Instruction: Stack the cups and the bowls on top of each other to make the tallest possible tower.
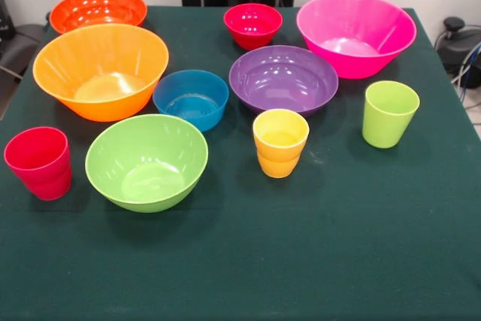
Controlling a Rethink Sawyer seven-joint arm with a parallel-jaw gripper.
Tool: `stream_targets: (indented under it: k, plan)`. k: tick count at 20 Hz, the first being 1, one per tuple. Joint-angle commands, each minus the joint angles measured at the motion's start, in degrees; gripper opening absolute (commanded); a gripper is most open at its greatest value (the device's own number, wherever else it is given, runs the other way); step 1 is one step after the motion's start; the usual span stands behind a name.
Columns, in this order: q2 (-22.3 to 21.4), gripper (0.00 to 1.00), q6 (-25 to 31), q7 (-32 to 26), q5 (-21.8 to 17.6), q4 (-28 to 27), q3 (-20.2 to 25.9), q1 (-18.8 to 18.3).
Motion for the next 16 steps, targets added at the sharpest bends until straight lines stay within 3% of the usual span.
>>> stream_targets:
  k: [1, 16]
  plan:
    - [9.89, 1.0, -7.19, 6.67, -2.05, 1.58, 5.93, -1.6]
    - [14.79, 1.0, -11.35, 5.83, -3.52, -0.26, 6.09, -2.68]
